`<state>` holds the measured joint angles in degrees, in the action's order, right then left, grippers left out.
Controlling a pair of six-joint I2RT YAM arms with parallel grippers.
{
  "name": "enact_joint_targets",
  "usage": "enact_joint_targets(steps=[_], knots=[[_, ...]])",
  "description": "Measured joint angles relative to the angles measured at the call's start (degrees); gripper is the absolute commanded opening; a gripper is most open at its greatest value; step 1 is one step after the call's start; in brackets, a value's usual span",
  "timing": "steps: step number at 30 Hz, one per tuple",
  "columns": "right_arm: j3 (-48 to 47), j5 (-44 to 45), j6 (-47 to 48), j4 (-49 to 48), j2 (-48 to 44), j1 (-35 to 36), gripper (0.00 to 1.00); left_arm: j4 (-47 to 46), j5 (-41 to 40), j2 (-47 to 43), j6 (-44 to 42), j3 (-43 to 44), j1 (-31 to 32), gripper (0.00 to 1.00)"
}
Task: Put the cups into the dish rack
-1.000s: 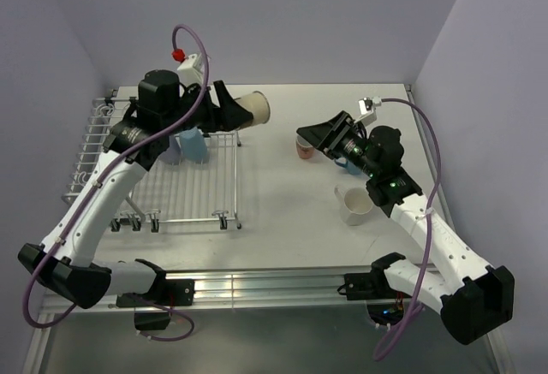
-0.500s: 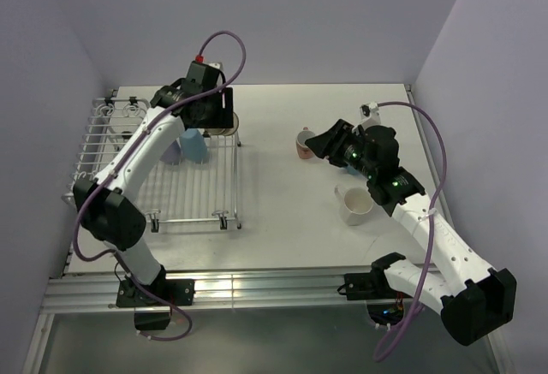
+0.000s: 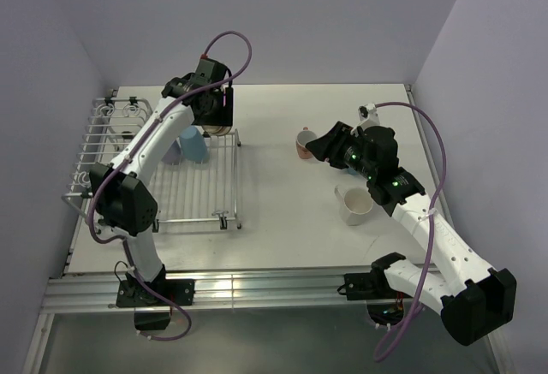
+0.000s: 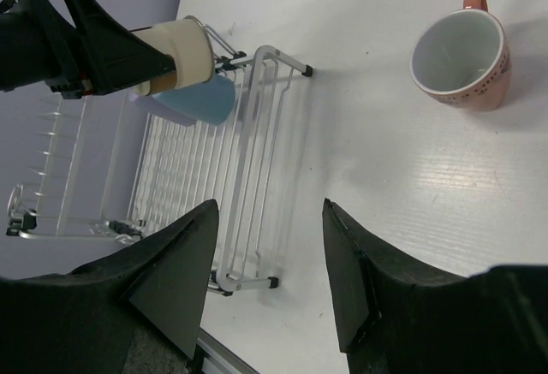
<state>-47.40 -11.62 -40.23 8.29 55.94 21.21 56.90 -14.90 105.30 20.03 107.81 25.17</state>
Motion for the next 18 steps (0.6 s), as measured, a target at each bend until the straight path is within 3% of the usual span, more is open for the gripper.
enact_joint_targets(steps=[18], knots=[[0.0, 0.0, 0.7, 0.1, 0.4, 0.0, 0.59, -0.1, 0.7, 3.5, -1.4, -3.0, -0.9, 0.09]])
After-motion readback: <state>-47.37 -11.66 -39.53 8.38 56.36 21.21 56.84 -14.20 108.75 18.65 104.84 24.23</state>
